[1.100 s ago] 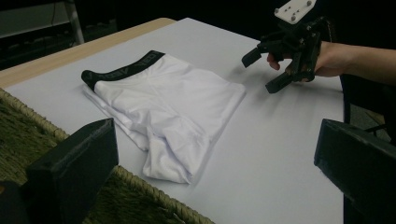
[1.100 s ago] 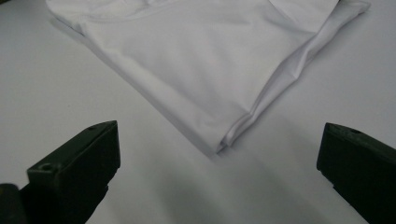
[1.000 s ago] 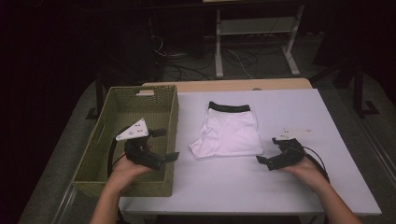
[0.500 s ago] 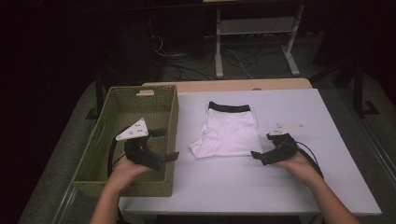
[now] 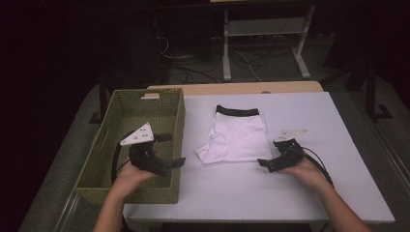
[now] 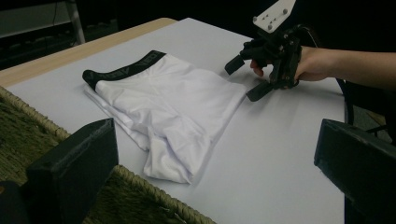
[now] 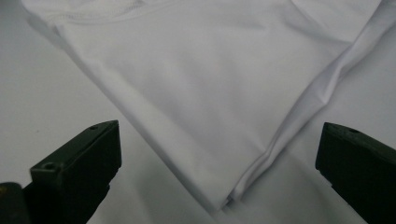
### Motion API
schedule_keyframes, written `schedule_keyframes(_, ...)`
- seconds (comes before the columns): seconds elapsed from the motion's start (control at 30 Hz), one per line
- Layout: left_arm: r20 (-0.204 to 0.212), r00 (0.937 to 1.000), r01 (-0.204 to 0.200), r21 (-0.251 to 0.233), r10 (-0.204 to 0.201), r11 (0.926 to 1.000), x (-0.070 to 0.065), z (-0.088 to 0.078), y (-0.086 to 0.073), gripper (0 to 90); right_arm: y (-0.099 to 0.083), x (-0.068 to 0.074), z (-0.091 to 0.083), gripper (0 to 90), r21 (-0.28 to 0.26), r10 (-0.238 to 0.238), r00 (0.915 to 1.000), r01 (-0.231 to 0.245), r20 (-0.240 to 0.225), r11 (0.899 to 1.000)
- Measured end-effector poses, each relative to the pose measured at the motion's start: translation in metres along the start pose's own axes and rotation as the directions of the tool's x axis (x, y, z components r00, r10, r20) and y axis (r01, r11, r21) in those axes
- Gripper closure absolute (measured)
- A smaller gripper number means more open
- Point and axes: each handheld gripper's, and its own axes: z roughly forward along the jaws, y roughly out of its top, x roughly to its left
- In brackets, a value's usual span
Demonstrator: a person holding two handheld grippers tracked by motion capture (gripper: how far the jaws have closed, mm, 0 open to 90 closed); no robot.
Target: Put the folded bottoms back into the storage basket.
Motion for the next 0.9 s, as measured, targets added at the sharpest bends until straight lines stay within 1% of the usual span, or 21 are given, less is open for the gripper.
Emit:
schedule_keyframes(0.17,-0.001,1.0,0.0,0.001,0.0,1.0,0.0,0.0,0.0,0.0,-0.002,0.002,0.005,0.0,0.025,-0.019,0.9998,0.018,0.003,1.0)
schedule_keyframes(0.43,0.002,0.9999,0.01,-0.007,-0.01,0.9999,0.001,-0.001,0.002,0.0,-0.002,0.002,0.004,0.1,0.021,-0.022,0.9998,0.022,0.002,1.0)
schedule_keyframes(0.57,-0.01,0.9999,0.007,0.005,-0.007,1.0,0.0,0.0,0.006,0.0,-0.003,0.002,0.005,0.1,0.019,-0.022,0.9998,0.022,0.0,1.0)
schedule_keyframes(0.73,-0.017,0.9997,0.015,-0.006,-0.015,0.9999,-0.003,-0.001,0.013,0.0,-0.003,0.001,0.004,0.1,0.017,-0.02,0.9998,0.02,-0.003,1.0)
schedule_keyframes(0.8,-0.023,0.9996,0.014,-0.004,-0.014,0.9999,-0.005,0.0,0.016,0.0,-0.003,0.001,0.004,0.1,0.018,-0.02,0.9998,0.02,-0.005,1.0)
schedule_keyframes(0.87,-0.019,0.9998,0.008,-0.004,-0.008,1.0,-0.01,0.003,0.02,0.0,-0.003,0.001,0.004,0.1,0.018,-0.018,0.9998,0.019,-0.007,1.0)
schedule_keyframes(0.9,-0.019,0.9998,0.008,-0.004,-0.008,1.0,-0.01,0.003,0.02,0.0,-0.003,0.001,0.004,0.1,0.018,-0.018,0.9998,0.019,-0.007,1.0)
